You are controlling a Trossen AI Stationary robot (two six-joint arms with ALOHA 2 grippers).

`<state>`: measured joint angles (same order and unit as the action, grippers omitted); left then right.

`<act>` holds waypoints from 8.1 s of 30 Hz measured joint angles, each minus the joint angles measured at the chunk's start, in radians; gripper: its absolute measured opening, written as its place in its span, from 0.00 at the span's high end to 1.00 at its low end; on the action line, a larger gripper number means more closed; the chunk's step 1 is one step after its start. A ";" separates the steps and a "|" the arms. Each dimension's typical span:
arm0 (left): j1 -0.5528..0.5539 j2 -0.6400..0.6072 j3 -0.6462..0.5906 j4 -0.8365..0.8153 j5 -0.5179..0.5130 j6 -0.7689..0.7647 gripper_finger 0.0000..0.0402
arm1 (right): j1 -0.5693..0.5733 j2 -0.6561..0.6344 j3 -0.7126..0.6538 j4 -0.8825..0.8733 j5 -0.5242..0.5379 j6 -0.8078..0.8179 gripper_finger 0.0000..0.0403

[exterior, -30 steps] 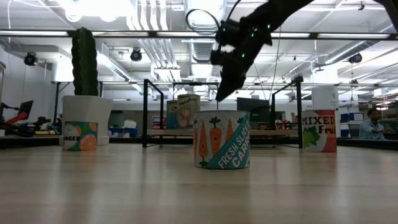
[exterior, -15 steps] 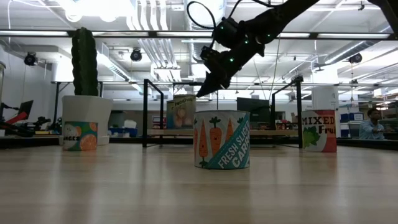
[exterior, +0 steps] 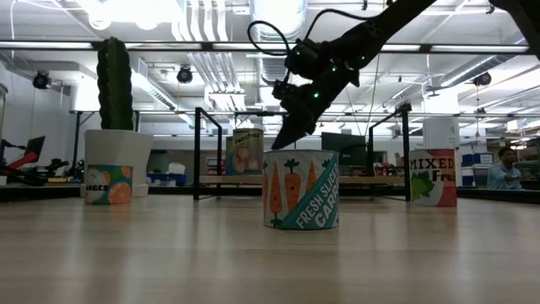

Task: Pick and place cans onto a shelf
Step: Put the canned peaches on the shelf, then put the large canned oranges on the shelf

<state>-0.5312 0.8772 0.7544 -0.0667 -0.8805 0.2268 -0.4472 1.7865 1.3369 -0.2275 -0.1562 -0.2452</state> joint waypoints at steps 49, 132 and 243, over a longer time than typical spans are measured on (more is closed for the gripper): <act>0.001 0.003 0.000 0.006 0.000 0.000 1.00 | 0.033 0.055 0.014 0.174 -0.007 -0.017 0.97; -0.172 0.771 0.701 -1.078 0.739 -1.791 0.95 | 0.816 -0.748 -0.454 0.184 0.443 -0.027 0.97; 0.747 1.046 1.175 -0.902 0.605 -0.644 0.24 | 0.868 -1.013 -0.553 0.007 0.473 0.035 0.97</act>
<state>0.2156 1.9236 1.9296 -0.9686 -0.2760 -0.4177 0.4211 0.7734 0.7841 -0.2206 0.3164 -0.2102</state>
